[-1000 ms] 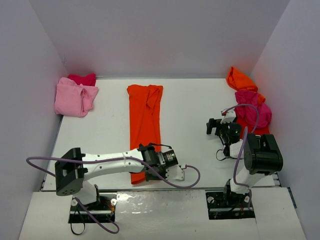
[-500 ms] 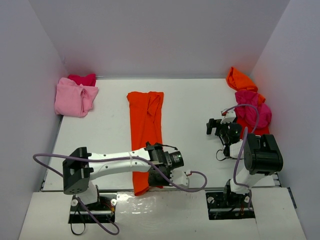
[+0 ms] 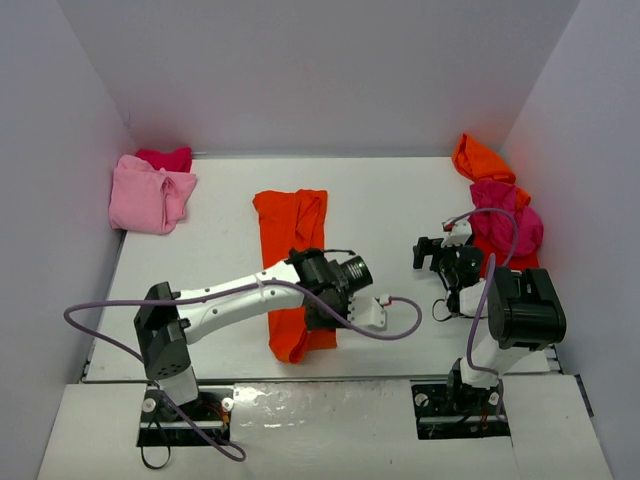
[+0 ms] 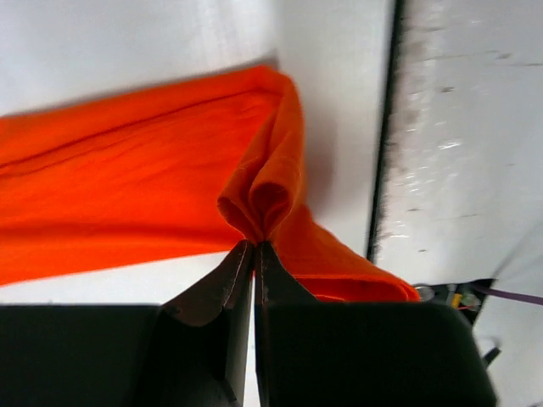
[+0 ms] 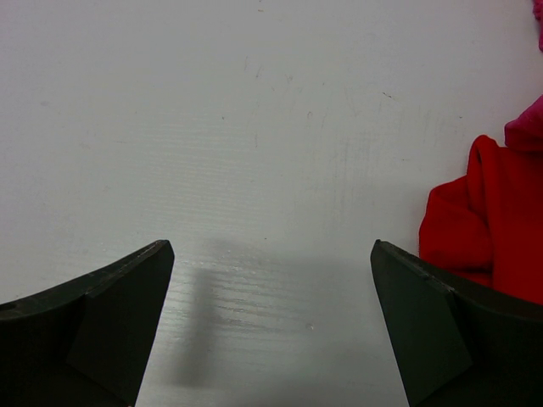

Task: Fold and stack the t-shirts
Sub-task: Fold the folded rectangular tshirt in 1/3 of the way

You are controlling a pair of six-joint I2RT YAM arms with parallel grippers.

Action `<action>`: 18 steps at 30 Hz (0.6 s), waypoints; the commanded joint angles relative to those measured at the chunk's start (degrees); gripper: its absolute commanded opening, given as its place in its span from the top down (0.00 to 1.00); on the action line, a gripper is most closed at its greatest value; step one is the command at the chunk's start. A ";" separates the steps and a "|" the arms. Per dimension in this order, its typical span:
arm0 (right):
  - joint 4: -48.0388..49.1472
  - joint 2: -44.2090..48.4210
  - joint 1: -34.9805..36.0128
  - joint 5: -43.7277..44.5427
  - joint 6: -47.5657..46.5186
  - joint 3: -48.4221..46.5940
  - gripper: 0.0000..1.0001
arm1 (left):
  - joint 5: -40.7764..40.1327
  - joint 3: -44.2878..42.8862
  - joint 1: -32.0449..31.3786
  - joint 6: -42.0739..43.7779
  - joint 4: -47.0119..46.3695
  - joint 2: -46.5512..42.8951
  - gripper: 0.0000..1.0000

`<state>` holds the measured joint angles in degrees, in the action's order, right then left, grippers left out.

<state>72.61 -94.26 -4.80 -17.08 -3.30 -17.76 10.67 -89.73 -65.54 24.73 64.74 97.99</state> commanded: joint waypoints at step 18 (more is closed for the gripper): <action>10.50 1.40 0.40 1.00 -0.96 -1.31 0.00 | -4.48 -24.02 23.71 21.89 3.97 16.20 1.00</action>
<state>72.63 -94.26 -4.80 -16.82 -3.31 -17.76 4.27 -108.90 -43.95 41.72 67.75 112.52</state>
